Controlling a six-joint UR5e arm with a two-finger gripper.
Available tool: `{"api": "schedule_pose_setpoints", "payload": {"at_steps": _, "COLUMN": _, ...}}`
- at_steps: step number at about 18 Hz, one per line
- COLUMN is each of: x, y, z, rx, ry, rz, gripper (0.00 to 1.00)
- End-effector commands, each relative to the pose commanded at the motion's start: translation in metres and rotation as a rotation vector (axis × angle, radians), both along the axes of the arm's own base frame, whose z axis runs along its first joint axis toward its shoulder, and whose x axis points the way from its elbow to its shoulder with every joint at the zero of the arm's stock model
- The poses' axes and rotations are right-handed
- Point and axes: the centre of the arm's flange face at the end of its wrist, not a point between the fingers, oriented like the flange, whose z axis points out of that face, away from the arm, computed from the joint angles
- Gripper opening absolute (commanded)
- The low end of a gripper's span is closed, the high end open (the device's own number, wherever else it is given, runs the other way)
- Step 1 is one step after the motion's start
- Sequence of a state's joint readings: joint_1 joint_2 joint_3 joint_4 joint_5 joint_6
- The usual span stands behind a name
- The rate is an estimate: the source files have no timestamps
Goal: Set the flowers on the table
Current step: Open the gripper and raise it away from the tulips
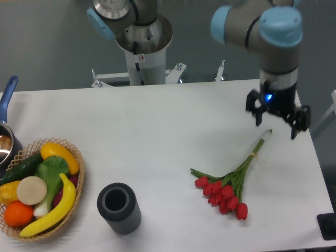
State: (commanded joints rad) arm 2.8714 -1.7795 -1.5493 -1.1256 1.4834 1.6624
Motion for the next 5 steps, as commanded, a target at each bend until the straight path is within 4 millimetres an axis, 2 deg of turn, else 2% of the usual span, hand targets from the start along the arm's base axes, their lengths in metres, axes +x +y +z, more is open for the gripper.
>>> {"api": "schedule_pose_setpoints", "payload": {"at_steps": 3, "x": -0.004, "y": -0.026, "z": 0.003, "rx": -0.022, "ry": -0.027, "rz": -0.084, "gripper": 1.00}}
{"api": "schedule_pose_setpoints", "payload": {"at_steps": 5, "x": -0.006, "y": -0.037, "z": 0.006, "rx": 0.005, "ry": -0.039, "rz": -0.096, "gripper": 1.00}}
